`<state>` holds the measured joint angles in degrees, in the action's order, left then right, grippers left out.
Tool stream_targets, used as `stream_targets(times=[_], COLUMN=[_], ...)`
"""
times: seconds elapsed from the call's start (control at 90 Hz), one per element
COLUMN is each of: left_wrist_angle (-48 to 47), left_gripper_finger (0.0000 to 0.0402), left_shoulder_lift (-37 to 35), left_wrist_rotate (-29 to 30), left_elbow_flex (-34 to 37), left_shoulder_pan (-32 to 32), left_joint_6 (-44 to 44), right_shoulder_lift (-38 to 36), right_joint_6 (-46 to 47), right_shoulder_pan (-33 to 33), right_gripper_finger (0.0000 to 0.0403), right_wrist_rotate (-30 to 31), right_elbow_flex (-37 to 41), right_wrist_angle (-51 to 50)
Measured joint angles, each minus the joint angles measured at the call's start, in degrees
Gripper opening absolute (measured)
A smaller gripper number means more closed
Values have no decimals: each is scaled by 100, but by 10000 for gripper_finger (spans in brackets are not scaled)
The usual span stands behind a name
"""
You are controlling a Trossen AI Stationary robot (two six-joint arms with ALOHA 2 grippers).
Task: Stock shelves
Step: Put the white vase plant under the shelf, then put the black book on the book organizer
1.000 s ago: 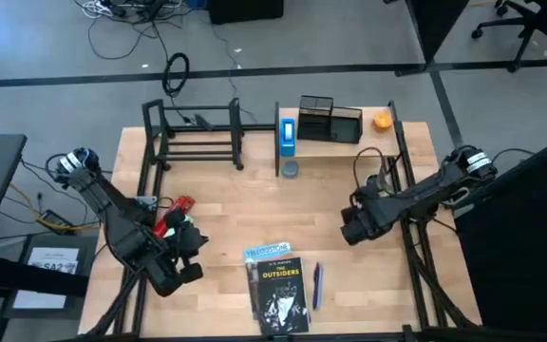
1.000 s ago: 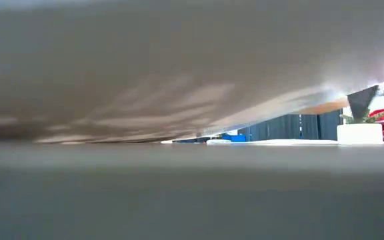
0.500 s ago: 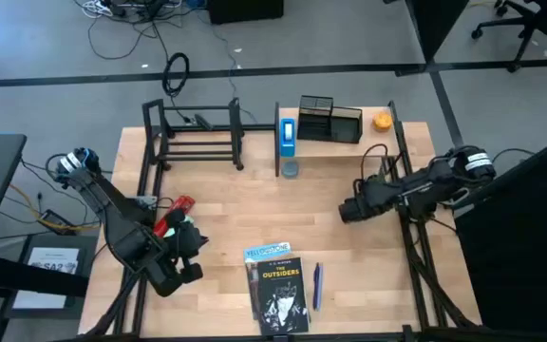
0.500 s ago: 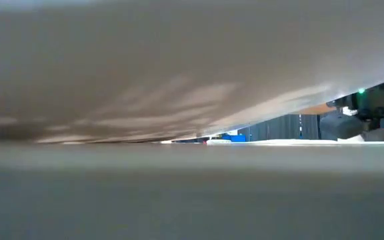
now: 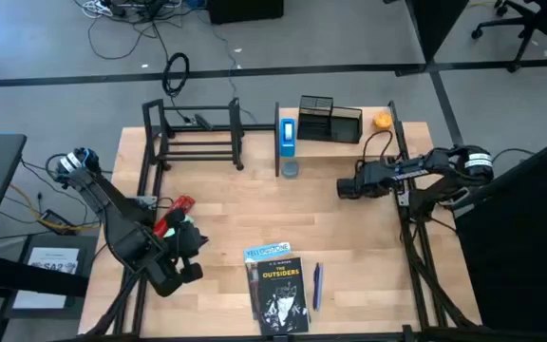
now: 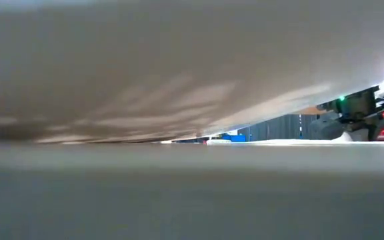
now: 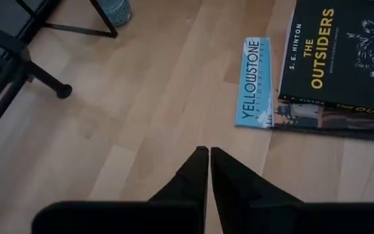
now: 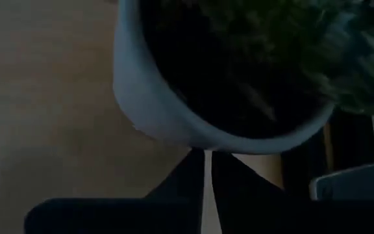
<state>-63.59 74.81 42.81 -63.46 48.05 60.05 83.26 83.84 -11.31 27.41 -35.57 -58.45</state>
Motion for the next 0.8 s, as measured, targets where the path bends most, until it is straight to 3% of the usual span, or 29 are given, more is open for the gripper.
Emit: stream_targets(times=[0.2, 0.356, 0.456, 0.611, 0.8], left_wrist_angle=[2, 32, 366, 2165, 5150], left_gripper_finger=[0, 0, 0, 2, 23], left_shoulder_lift=[0, 0, 0, -2, 238], left_wrist_rotate=[2, -28, -224, -1141, -1449], left_elbow_flex=[1, 2, 17, 500, 1659], left_shoulder_pan=[0, 0, -2, -118, -236], left_joint_6=[0, 181, 450, 786, 1679], right_shoulder_lift=[0, 0, -2, -2, 0], right_joint_6=[146, 447, 430, -1141, -3174], right_shoulder_pan=[546, 1839, 2661, 3452, 3616], right_gripper_finger=[1, 1, 1, 1, 24], right_wrist_rotate=[-132, -208, 112, 450, -682], right_elbow_flex=[-48, -401, -686, -763, -765], right_wrist_angle=[-29, 115, 780, 3247, 5582])
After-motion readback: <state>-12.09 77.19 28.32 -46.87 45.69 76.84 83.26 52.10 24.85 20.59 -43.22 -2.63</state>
